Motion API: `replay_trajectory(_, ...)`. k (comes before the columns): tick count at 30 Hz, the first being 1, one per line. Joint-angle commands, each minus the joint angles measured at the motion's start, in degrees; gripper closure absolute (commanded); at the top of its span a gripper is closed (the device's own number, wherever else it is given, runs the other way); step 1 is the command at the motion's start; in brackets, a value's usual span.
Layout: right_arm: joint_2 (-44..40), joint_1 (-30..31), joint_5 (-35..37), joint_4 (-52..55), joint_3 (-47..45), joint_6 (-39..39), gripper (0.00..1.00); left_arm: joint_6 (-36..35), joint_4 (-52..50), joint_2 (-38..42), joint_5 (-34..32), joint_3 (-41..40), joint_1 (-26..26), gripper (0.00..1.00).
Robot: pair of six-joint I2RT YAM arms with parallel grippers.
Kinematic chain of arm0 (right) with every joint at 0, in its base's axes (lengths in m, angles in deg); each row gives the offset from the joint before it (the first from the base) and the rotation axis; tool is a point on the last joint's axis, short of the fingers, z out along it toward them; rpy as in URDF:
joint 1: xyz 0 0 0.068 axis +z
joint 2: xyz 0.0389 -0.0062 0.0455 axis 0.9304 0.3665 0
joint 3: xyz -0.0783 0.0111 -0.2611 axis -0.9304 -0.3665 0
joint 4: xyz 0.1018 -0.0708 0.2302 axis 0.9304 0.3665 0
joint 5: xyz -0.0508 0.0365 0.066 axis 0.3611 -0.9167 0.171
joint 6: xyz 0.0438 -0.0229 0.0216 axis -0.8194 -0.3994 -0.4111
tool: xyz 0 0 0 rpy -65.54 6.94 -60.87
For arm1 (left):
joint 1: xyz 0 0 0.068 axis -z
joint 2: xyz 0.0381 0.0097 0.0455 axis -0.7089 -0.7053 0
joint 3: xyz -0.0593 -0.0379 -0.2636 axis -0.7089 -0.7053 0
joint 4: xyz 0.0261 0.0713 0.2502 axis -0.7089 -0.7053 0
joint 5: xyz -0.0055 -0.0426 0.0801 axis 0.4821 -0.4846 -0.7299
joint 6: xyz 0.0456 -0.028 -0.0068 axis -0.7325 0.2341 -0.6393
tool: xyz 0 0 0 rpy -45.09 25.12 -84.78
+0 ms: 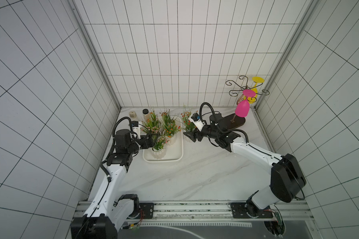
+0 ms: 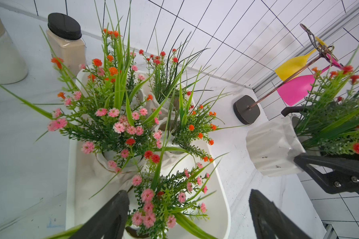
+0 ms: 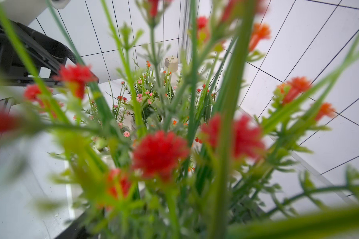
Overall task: Put the potted gypsophila into the storage box
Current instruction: Place the baby's breath potted plant at the storage box.
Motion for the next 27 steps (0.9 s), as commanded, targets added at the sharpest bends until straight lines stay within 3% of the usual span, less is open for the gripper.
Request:
replay_trajectory(1, -3.8, 1.3, 0.2, -4.1, -2.8, 1.3, 0.29, 0.0, -0.6, 0.1, -1.5, -0.2, -0.4, 0.11)
replay_trajectory(27, 1.9, 9.7, 4.3, -7.3, -2.3, -0.5, 0.28, 2.1, -2.9, -0.6, -6.7, 0.5, -3.0, 0.15)
